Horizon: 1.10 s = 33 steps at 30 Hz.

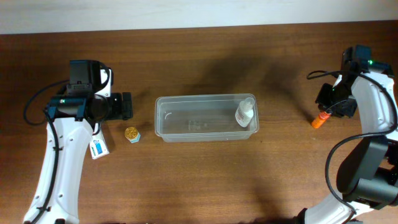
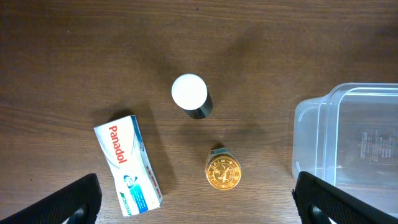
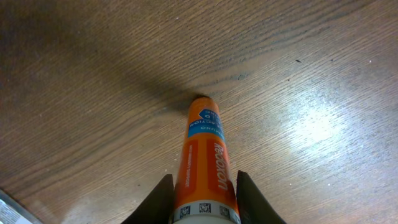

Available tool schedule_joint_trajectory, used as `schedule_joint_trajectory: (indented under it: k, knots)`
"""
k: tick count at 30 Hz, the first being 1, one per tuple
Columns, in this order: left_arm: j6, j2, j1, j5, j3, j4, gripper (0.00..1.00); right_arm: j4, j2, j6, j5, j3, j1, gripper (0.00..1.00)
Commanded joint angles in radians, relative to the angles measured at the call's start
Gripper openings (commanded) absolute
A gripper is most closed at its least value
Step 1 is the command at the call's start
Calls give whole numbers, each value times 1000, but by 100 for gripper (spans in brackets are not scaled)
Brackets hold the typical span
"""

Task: Pack container
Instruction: 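Grasp the orange tube with the right gripper, then lower the orange tube into the container beside the pump bottle, release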

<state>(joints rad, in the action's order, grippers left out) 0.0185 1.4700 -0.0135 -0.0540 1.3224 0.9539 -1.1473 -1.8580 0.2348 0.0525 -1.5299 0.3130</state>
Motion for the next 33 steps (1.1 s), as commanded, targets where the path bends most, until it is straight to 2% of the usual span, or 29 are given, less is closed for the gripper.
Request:
schedule_joint_trajectory:
  k: [1, 6, 8, 15, 22, 30, 33]
  knots:
    - [-12, 3, -2, 13, 24, 1, 99, -20, 8, -21, 12, -34, 7, 19]
    - [-11, 3, -2, 13, 24, 0, 99, -137, 19, -22, 11, -172, 1, 18]
    - [-12, 3, -2, 13, 24, 0, 99, -206, 26, -50, -6, -256, -11, 13]
    - [-12, 3, -2, 13, 24, -7, 99, -423, 108, -100, -72, -510, -155, 12]
    - [-11, 3, -2, 13, 24, -7, 99, -447, 233, -26, -94, -520, -392, 12]
    - [-11, 3, -2, 13, 24, -7, 99, -399, 208, -8, -93, -466, -662, 12]
    - [-11, 3, -2, 13, 24, -8, 99, -375, 188, 10, -94, -417, -709, 12]
